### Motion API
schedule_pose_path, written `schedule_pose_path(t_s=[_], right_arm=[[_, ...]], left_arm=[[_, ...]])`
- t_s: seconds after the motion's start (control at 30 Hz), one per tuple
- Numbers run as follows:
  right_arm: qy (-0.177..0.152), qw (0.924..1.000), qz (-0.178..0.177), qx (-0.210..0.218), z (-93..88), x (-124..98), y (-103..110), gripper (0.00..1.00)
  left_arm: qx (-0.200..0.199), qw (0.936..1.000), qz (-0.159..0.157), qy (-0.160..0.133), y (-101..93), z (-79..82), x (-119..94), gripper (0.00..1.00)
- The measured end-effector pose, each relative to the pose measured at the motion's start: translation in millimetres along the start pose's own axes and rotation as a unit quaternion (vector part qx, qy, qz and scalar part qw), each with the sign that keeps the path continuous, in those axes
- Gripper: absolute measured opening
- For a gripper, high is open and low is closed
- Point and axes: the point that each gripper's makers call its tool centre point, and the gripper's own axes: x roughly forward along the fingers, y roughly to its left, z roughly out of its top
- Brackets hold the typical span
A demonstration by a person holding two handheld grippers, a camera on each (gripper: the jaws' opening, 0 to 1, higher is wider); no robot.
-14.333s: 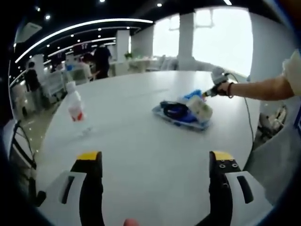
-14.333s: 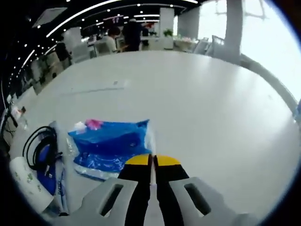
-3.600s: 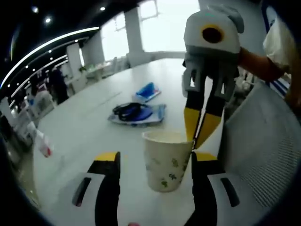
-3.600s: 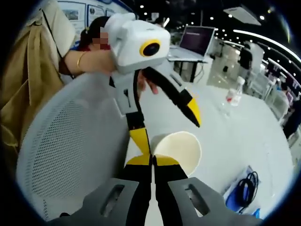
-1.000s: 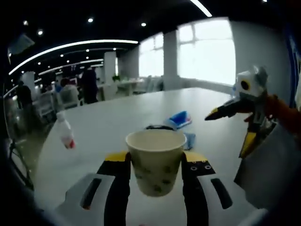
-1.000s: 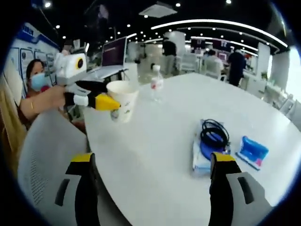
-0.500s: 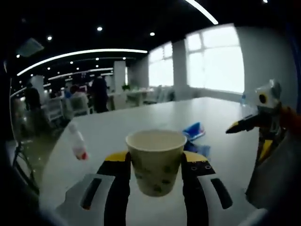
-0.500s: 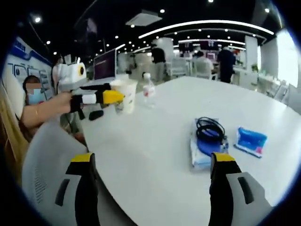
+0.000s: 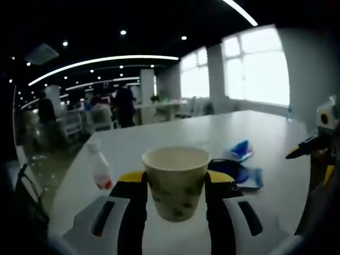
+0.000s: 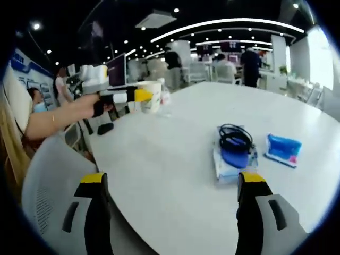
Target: Arrange the tabletop items into an orderly group along one side of the table until the central work area is clear of visible clutter.
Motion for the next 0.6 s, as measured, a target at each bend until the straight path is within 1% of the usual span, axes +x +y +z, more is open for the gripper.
schedule_pose_path(t_s=[0.03, 0.07, 0.1, 0.13, 0.27, 0.4, 0.5, 0.6], right_arm=[[0.001, 1.0, 0.0, 0.002, -0.5, 0, 0, 0.99], [0.004, 1.0, 0.001, 0.003, -1.6, 1, -2, 0.99], [0.006, 1.0, 0.001, 0.003, -2.5, 2, -3, 0.99], [0.009, 1.0, 0.001, 0.003, -3.7, 2, -4, 0.99], [0.017, 0.9999, 0.001, -0.001, -5.3, 4, -8, 0.99], [0.019, 0.9998, -0.004, 0.003, -5.1, 6, -15, 0.99], [0.023, 0.9997, -0.007, 0.008, -7.5, 8, -18, 0.99], [0.03, 0.9995, -0.007, 0.013, -11.1, 9, -17, 0.98]], left_arm=[[-0.002, 1.0, 0.0, 0.003, 2.8, -0.3, 3, 0.4], [-0.012, 0.9999, -0.001, 0.002, 5.6, 0.3, 7, 0.4], [-0.02, 0.9998, -0.002, -0.001, 8.2, 1.0, 10, 0.4], [-0.024, 0.9997, 0.003, -0.006, 13.7, 2.4, 14, 0.4], [-0.017, 0.9998, 0.009, -0.004, 22.9, 2.2, 25, 0.4], [-0.016, 0.9996, 0.022, -0.001, 35.7, -3.0, 37, 0.4], [-0.019, 0.9992, 0.035, 0.003, 46.3, -8.6, 47, 0.4], [-0.027, 0.9989, 0.038, -0.002, 50.4, -9.1, 56, 0.4]])
